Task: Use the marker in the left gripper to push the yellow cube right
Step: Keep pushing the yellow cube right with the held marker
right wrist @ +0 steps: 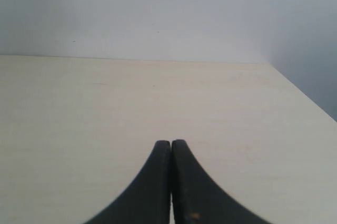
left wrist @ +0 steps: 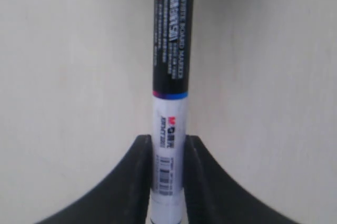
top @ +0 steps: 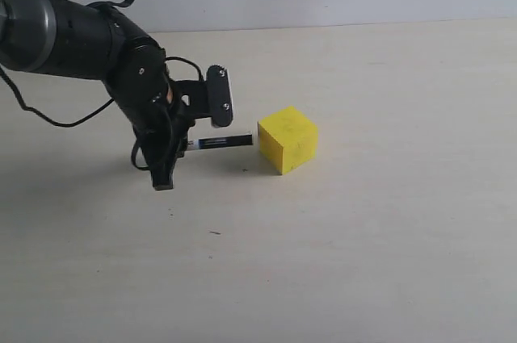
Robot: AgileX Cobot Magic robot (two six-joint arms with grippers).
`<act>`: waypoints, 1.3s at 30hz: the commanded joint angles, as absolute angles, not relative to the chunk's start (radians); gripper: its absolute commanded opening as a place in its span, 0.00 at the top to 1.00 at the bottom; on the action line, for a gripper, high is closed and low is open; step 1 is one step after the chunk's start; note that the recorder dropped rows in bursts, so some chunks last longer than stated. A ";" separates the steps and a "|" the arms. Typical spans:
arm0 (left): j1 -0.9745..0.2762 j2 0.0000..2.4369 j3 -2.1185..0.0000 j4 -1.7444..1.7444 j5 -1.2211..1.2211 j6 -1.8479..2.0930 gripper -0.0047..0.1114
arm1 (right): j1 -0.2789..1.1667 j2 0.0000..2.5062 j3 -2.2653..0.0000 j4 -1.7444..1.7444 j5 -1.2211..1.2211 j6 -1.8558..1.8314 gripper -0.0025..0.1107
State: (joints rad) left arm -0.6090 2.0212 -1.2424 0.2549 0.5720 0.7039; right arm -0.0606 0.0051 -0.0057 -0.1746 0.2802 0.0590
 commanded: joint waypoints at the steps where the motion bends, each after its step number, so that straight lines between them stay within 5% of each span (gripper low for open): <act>1: -0.638 2.056 -1.322 0.187 0.572 0.694 0.96 | -0.067 0.000 0.000 -0.175 0.267 0.053 0.98; 28: -0.668 2.123 -1.422 0.184 0.792 0.640 0.96 | -0.067 0.000 0.000 -0.175 0.267 0.053 0.98; 34: -0.685 2.161 -1.476 0.167 0.605 0.622 0.96 | -0.067 0.000 0.000 -0.175 0.267 0.053 0.98; 39: -0.662 2.173 -1.494 0.184 0.756 0.618 0.96 | -0.067 0.000 0.000 -0.175 0.267 0.053 0.98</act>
State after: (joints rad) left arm -0.6790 2.1704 -1.4870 0.1806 0.7045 0.6277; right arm -0.0606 0.0051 -0.0057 -0.1746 0.2802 0.0590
